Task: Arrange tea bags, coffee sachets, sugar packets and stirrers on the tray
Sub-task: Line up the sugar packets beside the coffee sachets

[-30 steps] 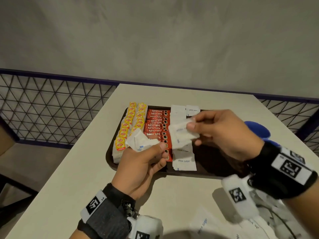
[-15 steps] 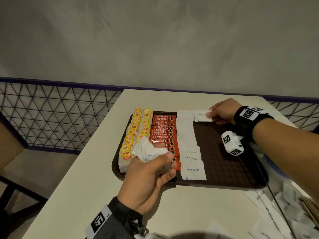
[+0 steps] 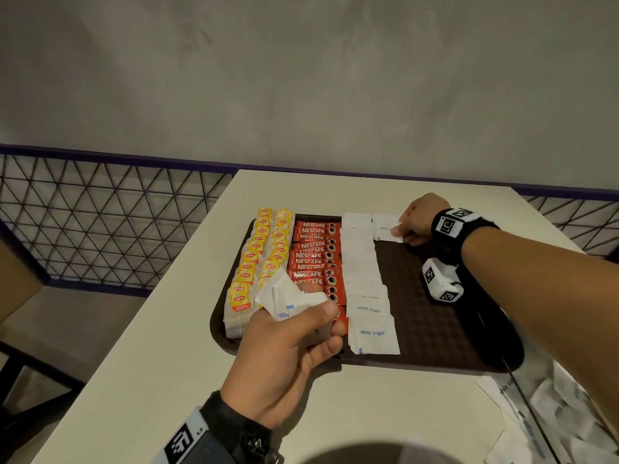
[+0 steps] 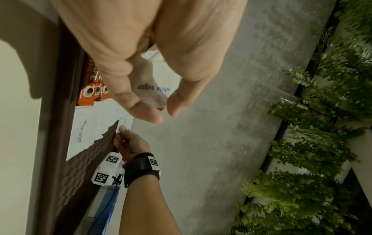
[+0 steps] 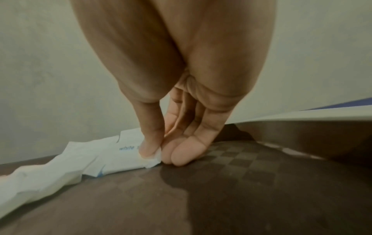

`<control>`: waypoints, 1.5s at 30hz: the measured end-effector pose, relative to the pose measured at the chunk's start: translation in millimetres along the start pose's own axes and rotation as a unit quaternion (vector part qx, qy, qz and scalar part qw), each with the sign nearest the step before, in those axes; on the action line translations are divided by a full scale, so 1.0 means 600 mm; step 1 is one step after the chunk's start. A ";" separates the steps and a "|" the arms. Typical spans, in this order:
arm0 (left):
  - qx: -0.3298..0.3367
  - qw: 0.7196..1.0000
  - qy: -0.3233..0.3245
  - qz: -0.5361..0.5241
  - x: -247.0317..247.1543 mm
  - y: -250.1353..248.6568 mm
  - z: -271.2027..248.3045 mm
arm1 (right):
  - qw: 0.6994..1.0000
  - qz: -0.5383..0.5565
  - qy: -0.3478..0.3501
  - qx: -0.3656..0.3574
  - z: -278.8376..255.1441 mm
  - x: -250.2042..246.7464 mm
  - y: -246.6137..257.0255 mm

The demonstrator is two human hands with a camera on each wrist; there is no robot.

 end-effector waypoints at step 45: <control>0.023 0.996 0.088 0.025 -0.001 0.026 0.005 | 0.931 0.144 0.217 -0.257 -0.363 0.044 -0.042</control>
Point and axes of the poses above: each hand's wrist, its own z-axis towards the middle knuckle, its own x-axis out of the palm, y = z × x, the point moved 3 cm from there along z, towards the middle knuckle, and after that the axes turned 9 degrees about x, right-handed, at the moved point
